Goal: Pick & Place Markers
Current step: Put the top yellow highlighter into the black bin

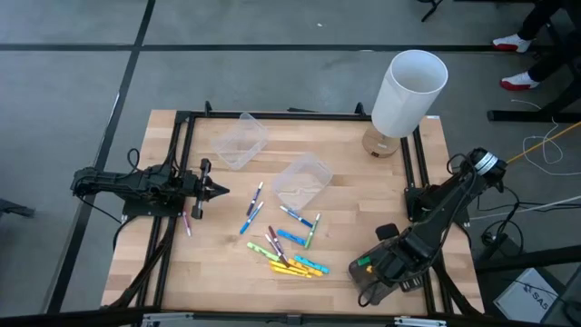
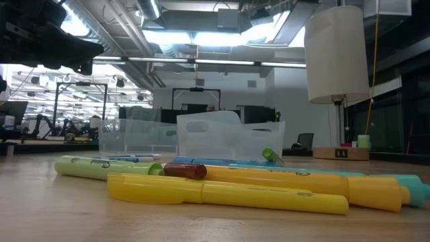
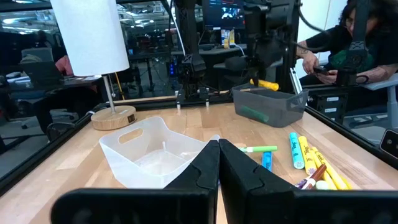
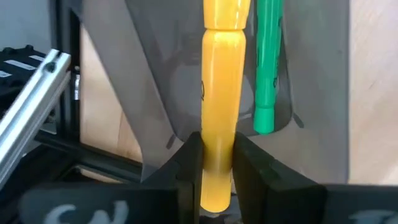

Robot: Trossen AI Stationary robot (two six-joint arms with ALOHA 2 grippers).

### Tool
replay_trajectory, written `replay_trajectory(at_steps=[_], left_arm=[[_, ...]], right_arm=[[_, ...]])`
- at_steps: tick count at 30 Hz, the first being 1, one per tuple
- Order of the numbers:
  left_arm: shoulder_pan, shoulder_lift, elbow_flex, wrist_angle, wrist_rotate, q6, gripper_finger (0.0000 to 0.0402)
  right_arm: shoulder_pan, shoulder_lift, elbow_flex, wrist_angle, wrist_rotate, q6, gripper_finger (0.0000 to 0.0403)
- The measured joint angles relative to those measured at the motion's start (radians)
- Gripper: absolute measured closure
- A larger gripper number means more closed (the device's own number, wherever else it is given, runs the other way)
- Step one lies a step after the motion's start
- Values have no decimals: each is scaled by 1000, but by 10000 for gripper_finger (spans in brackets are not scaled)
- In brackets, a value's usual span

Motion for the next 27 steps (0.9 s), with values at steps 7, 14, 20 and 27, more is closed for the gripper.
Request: replay_trajectory(at_steps=[7,14,20,27], left_arm=[[0,0,0,0,0,0,398],[0,0,0,0,0,0,398],[0,0,0,0,0,0,398],[0,0,0,0,0,0,398]], right_arm=[[0,53,-31,73,-13,-6,339],[0,115,-31,101,21,-34,339],[5,156,-31,103,31,-113,339],[18,165,-76,122,31,-132,335]])
